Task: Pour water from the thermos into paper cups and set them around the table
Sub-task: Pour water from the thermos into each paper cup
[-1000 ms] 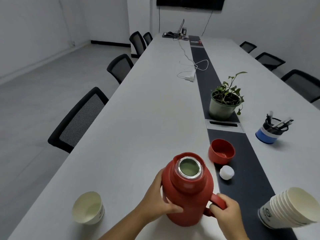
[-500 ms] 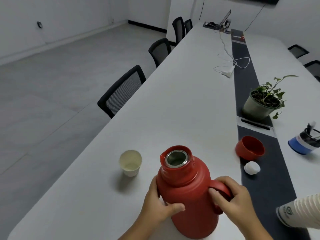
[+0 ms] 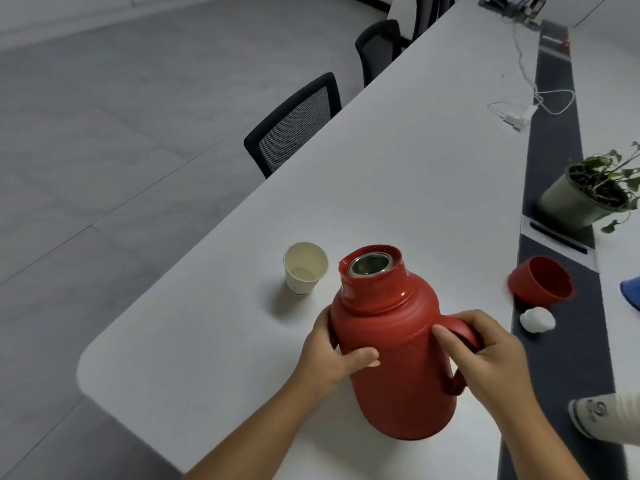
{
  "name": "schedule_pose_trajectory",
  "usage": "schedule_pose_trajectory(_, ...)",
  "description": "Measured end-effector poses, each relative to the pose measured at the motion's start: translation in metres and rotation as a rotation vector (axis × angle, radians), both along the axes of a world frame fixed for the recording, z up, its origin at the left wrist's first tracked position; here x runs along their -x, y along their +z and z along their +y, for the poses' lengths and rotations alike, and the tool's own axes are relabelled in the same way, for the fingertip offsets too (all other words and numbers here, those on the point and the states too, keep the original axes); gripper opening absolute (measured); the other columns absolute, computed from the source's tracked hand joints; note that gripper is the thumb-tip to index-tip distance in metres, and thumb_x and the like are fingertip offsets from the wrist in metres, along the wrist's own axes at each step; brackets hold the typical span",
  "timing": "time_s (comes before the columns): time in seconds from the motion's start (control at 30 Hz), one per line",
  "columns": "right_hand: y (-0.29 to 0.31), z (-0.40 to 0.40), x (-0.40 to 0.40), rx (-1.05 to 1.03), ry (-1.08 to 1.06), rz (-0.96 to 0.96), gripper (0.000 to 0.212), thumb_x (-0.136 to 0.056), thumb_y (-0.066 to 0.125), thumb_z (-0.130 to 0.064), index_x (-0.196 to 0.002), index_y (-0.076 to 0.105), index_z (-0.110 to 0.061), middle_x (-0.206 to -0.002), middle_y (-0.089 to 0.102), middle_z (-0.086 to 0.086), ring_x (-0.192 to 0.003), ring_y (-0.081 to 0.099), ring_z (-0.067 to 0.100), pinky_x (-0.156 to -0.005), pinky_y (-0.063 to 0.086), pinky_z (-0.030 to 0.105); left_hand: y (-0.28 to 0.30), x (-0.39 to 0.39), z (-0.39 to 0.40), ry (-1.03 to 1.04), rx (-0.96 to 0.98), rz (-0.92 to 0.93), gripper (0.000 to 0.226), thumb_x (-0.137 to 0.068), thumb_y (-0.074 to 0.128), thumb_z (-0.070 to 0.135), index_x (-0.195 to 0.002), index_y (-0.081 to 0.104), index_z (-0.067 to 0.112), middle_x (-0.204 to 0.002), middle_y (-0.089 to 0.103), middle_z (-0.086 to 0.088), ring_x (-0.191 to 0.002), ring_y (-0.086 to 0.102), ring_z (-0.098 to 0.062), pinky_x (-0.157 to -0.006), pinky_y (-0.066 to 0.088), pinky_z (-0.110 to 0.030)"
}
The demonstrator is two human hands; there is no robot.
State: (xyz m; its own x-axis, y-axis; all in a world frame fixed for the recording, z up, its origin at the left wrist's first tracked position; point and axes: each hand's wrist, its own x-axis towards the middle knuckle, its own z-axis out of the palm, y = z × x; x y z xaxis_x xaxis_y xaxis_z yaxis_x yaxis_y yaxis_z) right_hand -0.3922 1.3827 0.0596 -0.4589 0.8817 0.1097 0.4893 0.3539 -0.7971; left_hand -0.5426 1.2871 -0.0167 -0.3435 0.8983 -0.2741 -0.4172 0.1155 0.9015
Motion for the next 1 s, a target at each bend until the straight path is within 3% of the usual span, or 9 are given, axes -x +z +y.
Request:
schedule_pose_trajectory(0.1,0.002,0.003,0.002,0.020,0.002,-0.031,0.028,-0.072,0.070,-0.004,-0.063,0.057,-0.027,-0.070,0.064,-0.022,-0.066,0.058,0.000,-0.055,0.043,0.006,-0.004,0.000,0.001,-0.017,-0.012,-0.070,0.082,-0.057,0.083,0.016,-0.125,0.038,0.010,-0.109,0.057,-0.001,-0.088,0.067,-0.005,-0.059,0.055,-0.019)
schedule_pose_trajectory(0.2,0.003,0.007,0.008,0.041,0.002,-0.065,0.025,-0.072,0.071,-0.007,-0.063,0.058,-0.026,-0.069,0.064,-0.018,-0.064,0.058,0.001,-0.053,0.043,0.009,-0.008,-0.001,0.004,0.004,-0.005,-0.086,0.099,-0.030,0.087,0.054,-0.113,0.044,0.020,-0.105,0.060,0.001,-0.084,0.068,-0.005,-0.060,0.055,-0.020)
schedule_pose_trajectory(0.27,0.004,0.010,0.013,0.044,0.009,-0.074,0.024,-0.071,0.072,-0.007,-0.061,0.058,-0.025,-0.068,0.065,-0.017,-0.062,0.057,0.001,-0.053,0.041,0.007,-0.009,-0.001,0.006,0.018,0.001,-0.069,0.104,-0.022,0.081,0.066,-0.109,0.044,0.024,-0.102,0.061,0.002,-0.080,0.069,-0.007,-0.061,0.054,-0.020)
schedule_pose_trajectory(0.4,0.006,0.014,0.023,0.034,0.030,-0.107,0.025,-0.071,0.072,-0.010,-0.061,0.058,-0.027,-0.070,0.064,-0.018,-0.062,0.057,0.001,-0.054,0.040,0.007,-0.011,0.004,0.009,0.034,-0.023,-0.083,0.097,-0.021,0.080,0.068,-0.101,0.045,0.025,-0.093,0.062,0.001,-0.067,0.069,-0.008,-0.056,0.053,-0.017)
schedule_pose_trajectory(0.67,0.006,0.023,0.037,0.022,0.053,-0.149,0.027,-0.071,0.072,-0.012,-0.058,0.055,-0.028,-0.070,0.063,-0.014,-0.060,0.056,0.002,-0.053,0.039,0.010,-0.014,0.011,0.013,0.048,-0.026,-0.122,0.102,-0.017,0.079,0.069,-0.101,0.045,0.023,-0.094,0.061,-0.002,-0.064,0.069,-0.008,-0.055,0.052,-0.015)
schedule_pose_trajectory(0.8,0.006,0.026,0.043,0.018,0.046,-0.180,0.024,-0.071,0.072,-0.014,-0.058,0.056,-0.024,-0.053,0.059,0.000,-0.060,0.055,0.003,-0.053,0.039,0.011,-0.017,0.012,0.016,0.078,-0.020,-0.133,0.103,-0.018,0.079,0.069,-0.102,0.045,0.020,-0.092,0.061,-0.001,-0.064,0.069,-0.007,-0.055,0.052,-0.015)
schedule_pose_trajectory(1.0,0.006,0.028,0.049,0.015,0.057,-0.226,0.023,-0.072,0.071,-0.016,-0.060,0.055,-0.026,-0.057,0.060,-0.005,-0.062,0.055,0.001,-0.055,0.039,0.012,-0.018,0.011,0.017,0.107,-0.018,-0.138,0.101,-0.015,0.076,0.073,-0.096,0.046,0.021,-0.088,0.059,-0.003,-0.059,0.067,-0.005,-0.053,0.050,-0.012)
